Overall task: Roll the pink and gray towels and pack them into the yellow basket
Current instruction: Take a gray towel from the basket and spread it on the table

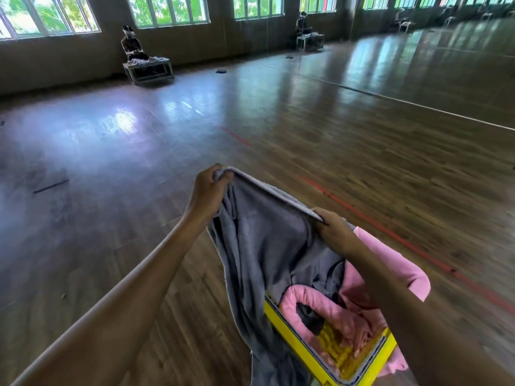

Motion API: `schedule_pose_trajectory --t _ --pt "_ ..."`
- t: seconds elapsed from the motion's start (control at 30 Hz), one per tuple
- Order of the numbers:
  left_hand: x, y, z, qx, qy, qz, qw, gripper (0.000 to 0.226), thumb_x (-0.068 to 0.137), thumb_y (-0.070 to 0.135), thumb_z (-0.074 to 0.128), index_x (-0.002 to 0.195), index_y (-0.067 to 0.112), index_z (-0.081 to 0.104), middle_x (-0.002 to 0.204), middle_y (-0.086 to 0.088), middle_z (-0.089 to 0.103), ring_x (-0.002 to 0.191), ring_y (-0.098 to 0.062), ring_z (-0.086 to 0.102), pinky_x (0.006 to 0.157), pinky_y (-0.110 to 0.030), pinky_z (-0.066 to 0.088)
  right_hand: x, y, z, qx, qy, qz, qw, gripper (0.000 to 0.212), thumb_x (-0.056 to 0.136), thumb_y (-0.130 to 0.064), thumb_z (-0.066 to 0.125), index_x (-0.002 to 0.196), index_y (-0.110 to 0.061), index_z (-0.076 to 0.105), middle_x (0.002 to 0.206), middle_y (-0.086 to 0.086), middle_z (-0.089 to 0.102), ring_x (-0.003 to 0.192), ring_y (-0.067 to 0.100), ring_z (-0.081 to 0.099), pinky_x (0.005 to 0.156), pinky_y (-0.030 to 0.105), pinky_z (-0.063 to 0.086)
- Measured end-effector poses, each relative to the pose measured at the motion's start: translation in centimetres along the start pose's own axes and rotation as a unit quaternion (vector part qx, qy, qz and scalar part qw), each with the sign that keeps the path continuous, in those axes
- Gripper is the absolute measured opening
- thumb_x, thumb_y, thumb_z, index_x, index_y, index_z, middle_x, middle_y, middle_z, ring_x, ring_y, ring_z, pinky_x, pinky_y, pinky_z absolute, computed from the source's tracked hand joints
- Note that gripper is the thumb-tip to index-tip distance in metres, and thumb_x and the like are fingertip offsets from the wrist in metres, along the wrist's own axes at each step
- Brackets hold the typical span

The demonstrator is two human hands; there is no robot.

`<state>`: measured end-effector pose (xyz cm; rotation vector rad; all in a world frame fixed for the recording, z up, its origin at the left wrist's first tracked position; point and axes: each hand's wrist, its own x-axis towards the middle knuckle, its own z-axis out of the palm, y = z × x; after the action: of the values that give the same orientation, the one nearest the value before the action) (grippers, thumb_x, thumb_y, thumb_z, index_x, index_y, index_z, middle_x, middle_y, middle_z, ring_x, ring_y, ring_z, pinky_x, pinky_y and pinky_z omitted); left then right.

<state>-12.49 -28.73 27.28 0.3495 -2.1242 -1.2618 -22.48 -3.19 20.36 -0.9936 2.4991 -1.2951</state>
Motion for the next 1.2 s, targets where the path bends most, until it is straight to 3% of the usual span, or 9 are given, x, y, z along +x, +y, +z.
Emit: schedule_pose_trajectory --t 0.07,0.2,0.4,0.53,0.63,0.73,0.87,1.03,1.2 --pt "-0.4 -0.3 0.8 0.018 -0.045 -0.005 0.999 0.028 0.081 0.033 0.061 0.071 0.007 0.055 0.063 0.001 0.044 0.06 -0.009 0.04 0.057 -0.026 0.034 0.3 -1.0 -0.6 0.008 -0.01 -0.019 1.0 0.024 0.089 -0.014 0.045 0.092 -0.033 0.059 0.091 -0.021 0.062 0.087 -0.012 0.055 0.083 0.016 0.042" --pt "-1.8 0.0 3.9 0.078 -0.133 0.022 0.988 0.016 0.074 0.05 0.059 0.079 0.035 0.06 0.07 0.01 0.06 0.068 -0.008 0.057 0.072 -0.036 0.051 2.1 -4.4 -0.1 0.014 -0.051 -0.076 0.996 0.032 0.088 -0.024 0.044 0.112 -0.012 0.061 0.113 0.0 0.065 0.104 0.019 0.06 0.092 0.033 0.044" --pt "-2.4 1.0 4.1 0.037 -0.238 0.011 0.971 0.055 0.079 0.031 0.069 0.128 0.042 0.047 0.113 0.013 0.063 0.1 -0.009 0.06 0.087 -0.028 0.048 3.5 -6.8 0.0 0.05 -0.058 -0.08 0.994 0.024 0.092 -0.01 0.045 0.109 -0.011 0.062 0.109 0.001 0.066 0.101 0.019 0.061 0.092 0.037 0.047" --pt "-2.3 0.1 3.6 0.114 -0.174 0.047 0.977 0.02 0.085 0.03 0.068 0.104 0.026 0.065 0.092 0.01 0.068 0.088 -0.008 0.062 0.078 -0.033 0.048 4.0 -7.1 0.0 0.065 -0.072 -0.092 0.991 0.027 0.086 -0.019 0.046 0.102 -0.017 0.068 0.103 -0.004 0.069 0.096 0.011 0.063 0.088 0.029 0.049" --pt "-2.7 0.1 3.1 0.123 -0.121 0.039 0.984 0.02 0.085 0.026 0.061 0.096 0.043 0.063 0.079 0.016 0.065 0.078 0.002 0.059 0.071 -0.028 0.048 4.4 -6.7 0.2 -0.003 -0.01 -0.074 0.997 0.017 0.089 -0.016 0.055 0.087 -0.007 0.07 0.084 0.009 0.068 0.077 0.019 0.058 0.074 0.036 0.047" --pt "-3.7 -0.3 2.0 0.103 -0.069 -0.007 0.992 0.03 0.083 0.024 0.059 0.08 0.054 0.057 0.069 0.03 0.058 0.065 0.012 0.05 0.063 -0.023 0.039 4.4 -6.4 0.6 -0.035 0.019 -0.08 0.996 0.017 0.088 -0.009 0.058 0.095 -0.011 0.073 0.089 0.01 0.07 0.084 0.019 0.062 0.073 0.031 0.043" --pt "-6.3 -1.5 -0.2 0.069 -0.056 -0.062 0.994 0.007 0.077 0.047 0.062 0.084 0.048 0.061 0.08 0.017 0.065 0.076 -0.006 0.059 0.072 -0.03 0.046 3.6 -7.2 1.4 -0.017 0.003 -0.071 0.997 0.018 0.09 -0.014 0.054 0.089 -0.018 0.072 0.084 0.0 0.071 0.084 0.015 0.064 0.075 0.033 0.047" --pt "-9.3 -1.4 -3.9 -0.075 -0.058 -0.125 0.988 0.023 0.069 0.017 0.045 0.085 0.019 0.062 0.087 0.001 0.058 0.083 -0.011 0.052 0.074 -0.029 0.04 0.5 -8.4 2.7 0.011 0.001 -0.031 0.999 0.019 0.089 -0.022 0.055 0.081 -0.013 0.069 0.08 0.007 0.069 0.08 0.021 0.063 0.077 0.041 0.049" --pt "-12.8 -0.4 -6.9 -0.017 -0.056 -0.122 0.991 0.031 0.064 0.017 0.046 0.091 0.019 0.062 0.062 0.013 0.05 0.052 0.002 0.044 0.056 -0.021 0.035 -5.6 -9.5 3.3 0.05 0.074 0.018 0.996 0.022 0.089 -0.023 0.056 0.077 -0.008 0.068 0.076 0.012 0.065 0.071 0.016 0.054 0.072 0.044 0.048"
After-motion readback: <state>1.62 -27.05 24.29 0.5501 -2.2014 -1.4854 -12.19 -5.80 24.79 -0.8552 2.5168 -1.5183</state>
